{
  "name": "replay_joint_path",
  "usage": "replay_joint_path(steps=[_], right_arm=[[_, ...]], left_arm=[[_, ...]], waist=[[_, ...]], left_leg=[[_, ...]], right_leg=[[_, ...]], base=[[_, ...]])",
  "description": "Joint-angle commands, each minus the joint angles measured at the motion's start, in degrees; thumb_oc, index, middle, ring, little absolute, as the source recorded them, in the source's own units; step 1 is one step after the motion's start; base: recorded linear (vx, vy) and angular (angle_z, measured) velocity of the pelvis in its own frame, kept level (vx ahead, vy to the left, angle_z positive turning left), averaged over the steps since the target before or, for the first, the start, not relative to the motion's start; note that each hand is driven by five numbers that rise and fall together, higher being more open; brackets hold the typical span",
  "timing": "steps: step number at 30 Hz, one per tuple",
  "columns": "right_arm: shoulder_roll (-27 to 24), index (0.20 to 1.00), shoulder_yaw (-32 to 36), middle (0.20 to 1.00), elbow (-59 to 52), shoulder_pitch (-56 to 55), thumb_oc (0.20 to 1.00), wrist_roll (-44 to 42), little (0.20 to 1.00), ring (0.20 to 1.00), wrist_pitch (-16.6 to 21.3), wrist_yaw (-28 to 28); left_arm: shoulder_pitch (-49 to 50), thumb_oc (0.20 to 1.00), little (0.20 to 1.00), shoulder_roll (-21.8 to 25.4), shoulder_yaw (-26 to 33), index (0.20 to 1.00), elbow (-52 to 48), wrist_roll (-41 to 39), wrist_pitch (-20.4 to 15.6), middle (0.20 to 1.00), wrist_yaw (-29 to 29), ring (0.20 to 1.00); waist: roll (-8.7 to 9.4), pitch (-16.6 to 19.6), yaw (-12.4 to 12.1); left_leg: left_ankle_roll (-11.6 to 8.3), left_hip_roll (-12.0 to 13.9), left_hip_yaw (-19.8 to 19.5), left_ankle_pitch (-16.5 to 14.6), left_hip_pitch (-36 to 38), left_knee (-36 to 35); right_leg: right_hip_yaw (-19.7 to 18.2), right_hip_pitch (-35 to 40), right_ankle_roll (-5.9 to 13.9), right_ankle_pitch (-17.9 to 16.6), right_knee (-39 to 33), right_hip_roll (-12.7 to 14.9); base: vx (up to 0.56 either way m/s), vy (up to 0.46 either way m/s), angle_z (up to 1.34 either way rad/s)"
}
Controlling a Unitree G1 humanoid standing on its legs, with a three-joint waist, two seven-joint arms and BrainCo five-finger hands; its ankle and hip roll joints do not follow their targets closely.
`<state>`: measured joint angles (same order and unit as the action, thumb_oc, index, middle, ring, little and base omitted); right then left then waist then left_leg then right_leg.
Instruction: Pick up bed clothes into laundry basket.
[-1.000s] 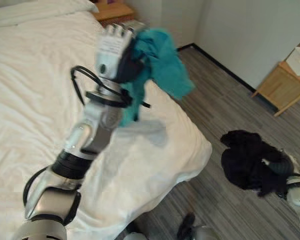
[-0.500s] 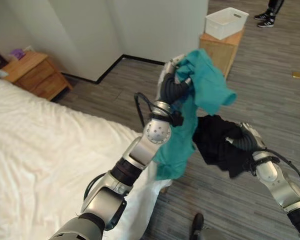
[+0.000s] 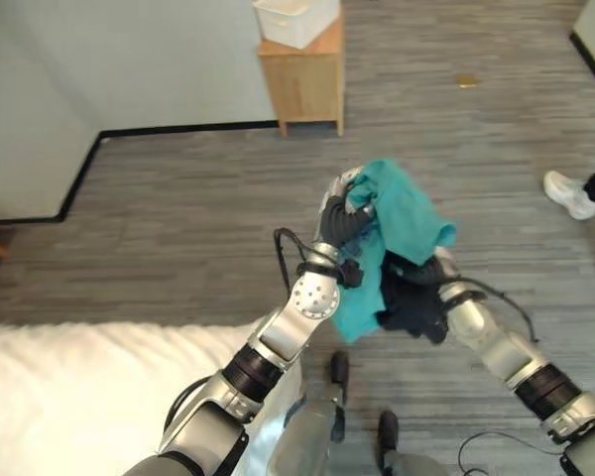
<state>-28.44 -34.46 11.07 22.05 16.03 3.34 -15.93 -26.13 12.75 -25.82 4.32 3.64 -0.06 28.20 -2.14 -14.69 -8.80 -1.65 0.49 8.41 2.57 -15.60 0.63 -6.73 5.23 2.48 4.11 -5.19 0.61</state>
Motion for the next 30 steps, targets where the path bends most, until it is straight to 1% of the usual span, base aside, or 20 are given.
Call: replay_joint_path(steps=[1, 2, 3, 4, 5, 6, 9, 10, 12, 13, 15, 16, 19, 22, 25, 26, 27, 28, 29, 30], right_arm=[[3.7, 0.2, 5.5, 0.2, -4.4, 4.6, 0.2, 1.9, 0.2, 0.2, 3.6, -2.8], [3.7, 0.2, 5.5, 0.2, -4.4, 4.6, 0.2, 1.9, 0.2, 0.2, 3.6, -2.8], [5.2, 0.2, 4.8, 0.2, -3.5, 5.2, 0.2, 2.4, 0.2, 0.2, 3.4, -3.2], [5.4, 0.2, 4.7, 0.2, -3.4, 5.4, 0.2, 2.4, 0.2, 0.2, 3.4, -3.2], [6.5, 0.2, 4.2, 0.2, -2.4, 7.4, 0.2, 2.6, 0.2, 0.2, 3.0, -3.0], [7.4, 0.2, 3.9, 0.2, -1.6, 9.7, 0.2, 3.0, 0.2, 0.2, 2.5, -3.0], [7.4, 0.2, 4.4, 0.2, -0.8, 10.6, 0.2, 2.5, 0.2, 0.2, 2.2, -3.1], [7.2, 0.2, 4.5, 0.2, -0.9, 10.1, 0.2, 2.2, 0.2, 0.2, 2.4, -3.2], [6.7, 0.2, 5.1, 0.2, -1.3, 9.3, 0.2, 1.9, 0.2, 0.2, 2.5, -3.1], [6.1, 0.2, 5.9, 0.2, -1.9, 8.2, 0.2, 1.5, 0.2, 0.2, 2.5, -3.2], [6.0, 0.2, 6.0, 0.2, -2.4, 8.0, 0.2, 1.3, 0.2, 0.2, 2.2, -3.5], [6.3, 0.2, 6.1, 0.2, -3.3, 7.9, 0.2, 1.3, 0.2, 0.2, 1.7, -3.5], [6.3, 0.2, 6.7, 0.2, -3.4, 5.2, 0.2, 3.1, 0.2, 0.2, 1.5, -3.6], [5.8, 0.2, 7.2, 0.2, -3.7, 2.6, 0.2, 3.7, 0.2, 0.2, 2.0, -3.5], [5.0, 0.2, 7.4, 0.2, -3.9, 1.0, 0.2, 4.2, 0.2, 0.2, 2.4, -3.5], [3.8, 0.2, 8.0, 0.2, -3.7, -0.2, 0.2, 4.4, 0.2, 0.2, 3.0, -3.4], [3.8, 0.2, 8.0, 0.2, -3.7, -0.2, 0.2, 4.4, 0.2, 0.2, 3.0, -3.4], [3.0, 0.2, 7.8, 0.2, -3.6, -0.1, 0.2, 5.2, 0.2, 0.2, 2.6, -3.3], [3.0, 0.2, 7.8, 0.2, -3.6, -0.1, 0.2, 5.2, 0.2, 0.2, 2.6, -3.3], [1.7, 0.2, 7.5, 0.2, -4.0, 1.7, 0.2, 6.0, 0.2, 0.2, 2.1, -4.3]], left_arm=[[-3.9, 0.2, 0.2, 0.5, -0.8, 0.2, -3.8, 5.2, -1.6, 0.2, 2.3, 0.2], [-3.9, 0.2, 0.2, 0.5, -0.8, 0.2, -3.8, 5.2, -1.6, 0.2, 2.3, 0.2], [-4.3, 0.2, 0.2, 0.8, -1.2, 0.2, -1.6, 5.7, -0.5, 0.2, 2.6, 0.2], [-4.4, 0.2, 0.2, 0.9, -1.2, 0.2, -1.6, 5.7, -0.5, 0.2, 2.6, 0.2], [-6.3, 0.2, 0.2, 1.2, -1.6, 0.2, 1.1, 6.4, 0.5, 0.2, 3.7, 0.2], [-9.2, 0.2, 0.2, 0.7, -1.5, 0.2, 3.9, 5.8, 1.2, 0.2, 5.1, 0.2], [-12.6, 0.2, 0.2, 1.0, -1.5, 0.2, 5.8, 7.3, 2.2, 0.2, 5.5, 0.2], [-14.0, 0.2, 0.2, 0.7, -2.2, 0.2, 6.1, 9.5, 2.5, 0.2, 4.8, 0.2], [-13.5, 0.2, 0.2, 0.8, -2.1, 0.2, 6.0, 10.2, 2.4, 0.2, 4.3, 0.2], [-12.9, 0.2, 0.2, 0.2, -2.1, 0.2, 5.9, 11.1, 2.4, 0.2, 3.4, 0.2], [-12.9, 0.2, 0.2, -0.3, -2.0, 0.2, 6.2, 11.3, 2.7, 0.2, 3.2, 0.2], [-12.5, 0.2, 0.2, -0.8, -1.6, 0.2, 7.4, 11.3, 2.8, 0.2, 2.9, 0.2], [-10.3, 0.2, 0.2, -0.2, -0.2, 0.2, 7.7, 13.2, 2.2, 0.2, 1.4, 0.2], [-10.1, 0.2, 0.2, -0.2, -0.3, 0.2, 7.5, 13.4, 1.8, 0.2, 1.7, 0.2], [-9.1, 0.2, 0.2, -0.9, -0.7, 0.2, 7.5, 13.4, 1.9, 0.2, 1.6, 0.2], [-8.1, 0.2, 0.2, -0.9, -0.7, 0.2, 7.5, 13.0, 1.6, 0.2, 1.6, 0.2], [-8.1, 0.2, 0.2, -0.9, -0.8, 0.2, 7.5, 13.0, 1.6, 0.2, 1.6, 0.2], [-7.5, 0.2, 0.2, -0.5, -1.5, 0.2, 6.9, 12.3, 1.2, 0.2, 1.0, 0.2], [-7.5, 0.2, 0.2, -0.5, -1.5, 0.2, 6.9, 12.3, 1.2, 0.2, 1.0, 0.2], [-8.2, 0.2, 0.2, -0.3, -2.0, 0.2, 6.5, 11.7, 1.2, 0.2, 1.1, 0.2]], waist=[[5.55, 2.7, -4.2], [5.54, 2.7, -4.3], [7.29, 2.6, -3.9], [7.26, 2.6, -4.0], [6.64, 1.7, -2.2], [4.24, 0.8, 0.3], [2.7, 0.1, 2.0], [1.84, -0.2, 3.2], [1.53, 0.1, 4.4], [1.76, 0.3, 5.9], [1.59, 0.4, 6.7], [1.92, 0.8, 7.6], [2.05, 1.3, 9.0], [1.98, 2.5, 9.9], [1.5, 4.0, 10.3], [0.67, 4.5, 9.5], [0.94, 4.5, 9.6], [2.26, 3.1, 7.7], [2.26, 3.1, 7.7], [3.31, 1.6, 4.6]], left_leg=[[5.38, -4.5, 2.0, 3.8, 2.3, -4.9], [5.37, -4.4, 2.0, 3.8, 2.3, -4.9], [6.18, -5.0, 3.0, 2.1, 5.7, -5.5], [6.15, -4.8, 3.1, 2.3, 5.6, -5.6], [5.89, -3.4, 2.4, 0.7, 9.1, -5.6], [4.95, -0.3, 1.7, -0.4, 11.8, -5.6], [4.56, -0.1, -0.3, -1.7, 13.3, -5.6], [4.16, -0.8, -3.0, -3.3, 15.3, -5.6], [3.75, -0.8, -4.7, -4.1, 16.2, -5.6], [3.34, -1.7, -7.6, -6.2, 18.5, -5.6], [3.19, -1.8, -8.8, -7.6, 19.9, -5.6], [2.34, -1.7, -8.9, -9.8, 22.5, -5.6], [0.54, -0.2, -7.7, -13.5, 29.1, -5.6], [-0.04, 1.1, -9.1, -15.2, 32.7, -5.6], [-0.89, 2.8, -10.3, -12.2, 34.7, -4.0], [-3.77, 5.2, -8.1, -6.8, 32.5, 6.9], [-3.73, 4.9, -8.3, -6.7, 32.2, 7.1], [-4.79, 5.4, -8.9, 0.6, 22.4, 27.1], [-4.79, 5.4, -8.9, 0.6, 22.4, 27.1], [-2.72, 3.0, -10.7, -0.5, 14.8, 39.2]], right_leg=[[6.1, 10.4, 2.72, 5.6, 5.6, -2.2], [6.1, 10.4, 2.72, 5.6, 5.6, -2.2], [8.2, 7.8, 9.34, -0.2, 15.8, -2.2], [8.0, 7.3, 9.32, -0.2, 16.1, -2.4], [10.3, 1.6, 12.52, -6.8, 29.7, -3.1], [14.0, -6.9, 12.52, -8.1, 40.0, -1.6], [17.8, -10.5, 12.48, -6.1, 38.6, 4.4], [17.7, -14.0, 8.3, -1.4, 34.6, 4.1], [17.3, -14.7, 6.91, 0.0, 29.8, 3.2], [13.9, -15.9, 5.4, 0.3, 18.7, 2.1], [13.1, -16.0, 5.51, -1.8, 12.4, 2.0], [16.6, -17.9, 6.99, -6.4, 5.4, 3.7], [26.2, -21.9, 8.63, -9.3, 0.9, 5.2], [26.1, -20.4, 8.28, -10.1, 0.7, 4.3], [25.6, -17.9, 7.16, -11.8, 0.2, 3.8], [26.3, -12.8, 5.5, -11.4, 0.2, 2.5], [26.3, -13.0, 5.48, -11.6, 0.2, 2.9], [25.7, -8.6, 2.61, -10.3, 0.2, 2.3], [25.7, -8.6, 2.61, -10.3, 0.2, 2.3], [23.6, -4.7, 1.12, -7.5, 0.2, 1.4]], base=[[0.35, 0.016, -0.67], [0.29, 0.01, -0.06], [0.28, 0.014, -0.09], [0.56, -0.001, -0.16], [0.48, 0.042, 0.0], [0.67, 0.105, 0.3], [0.43, 0.139, 0.88], [0.46, -0.003, 0.28], [0.48, -0.044, 0.57], [0.36, -0.066, 1.42], [0.54, -0.106, 1.46], [0.72, -0.147, 1.03], [0.67, -0.147, 0.67], [0.56, -0.143, 0.48], [0.54, -0.178, 0.27], [0.33, -0.146, 0.07], [0.55, -0.325, 0.25], [0.19, -0.181, 0.31], [0.47, -0.341, 0.41], [0.25, -0.156, -0.11]])
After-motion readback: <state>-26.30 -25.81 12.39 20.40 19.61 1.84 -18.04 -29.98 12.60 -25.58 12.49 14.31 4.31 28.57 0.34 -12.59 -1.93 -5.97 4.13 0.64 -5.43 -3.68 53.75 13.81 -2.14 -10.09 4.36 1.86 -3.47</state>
